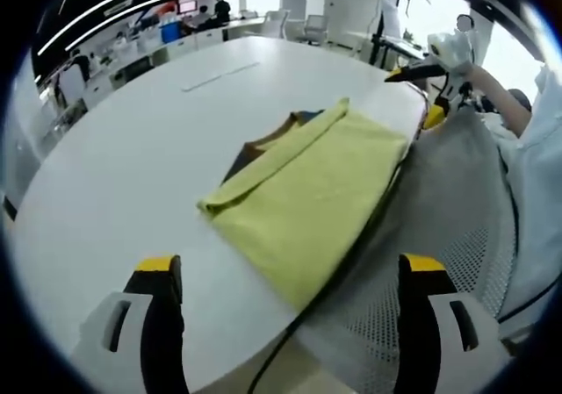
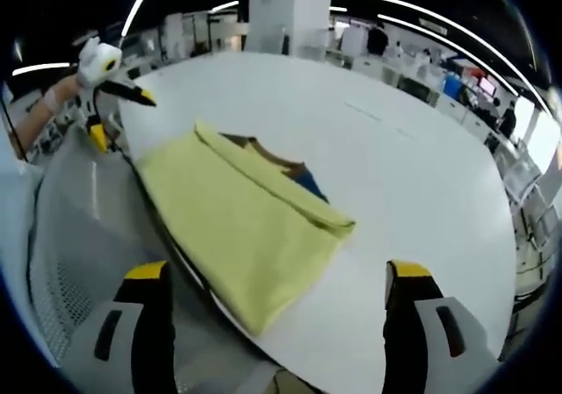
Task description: Fold the garment on the visible template until the final outline fits inside the template.
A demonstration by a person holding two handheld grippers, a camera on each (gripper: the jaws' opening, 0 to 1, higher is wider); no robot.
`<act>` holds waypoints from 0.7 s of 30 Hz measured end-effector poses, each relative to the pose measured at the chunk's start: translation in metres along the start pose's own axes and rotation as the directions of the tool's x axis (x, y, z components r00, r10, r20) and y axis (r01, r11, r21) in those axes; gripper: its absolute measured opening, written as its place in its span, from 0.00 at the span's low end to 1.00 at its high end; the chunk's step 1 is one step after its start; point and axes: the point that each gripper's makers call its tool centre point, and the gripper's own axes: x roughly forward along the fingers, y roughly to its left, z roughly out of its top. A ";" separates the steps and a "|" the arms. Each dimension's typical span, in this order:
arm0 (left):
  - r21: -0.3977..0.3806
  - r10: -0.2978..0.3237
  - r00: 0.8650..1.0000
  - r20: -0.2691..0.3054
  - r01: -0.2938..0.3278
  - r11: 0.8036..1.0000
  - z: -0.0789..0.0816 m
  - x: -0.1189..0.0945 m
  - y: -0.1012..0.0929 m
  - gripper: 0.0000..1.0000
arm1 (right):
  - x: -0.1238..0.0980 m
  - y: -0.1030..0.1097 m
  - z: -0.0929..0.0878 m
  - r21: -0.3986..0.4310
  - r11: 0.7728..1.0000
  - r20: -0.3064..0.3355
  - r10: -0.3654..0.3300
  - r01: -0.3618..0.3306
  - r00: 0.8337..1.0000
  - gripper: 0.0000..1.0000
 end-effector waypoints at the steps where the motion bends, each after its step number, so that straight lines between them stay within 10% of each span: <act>1: 0.001 0.002 1.000 0.002 -0.002 1.000 0.000 0.000 0.001 1.00 | 0.000 0.000 0.000 0.000 1.000 0.001 0.001 -0.001 1.000 1.00; 21: 0.000 0.035 0.999 -0.016 -0.035 0.999 -0.005 0.000 0.008 0.95 | 0.001 -0.003 -0.001 -0.008 1.000 -0.014 -0.011 0.011 1.000 1.00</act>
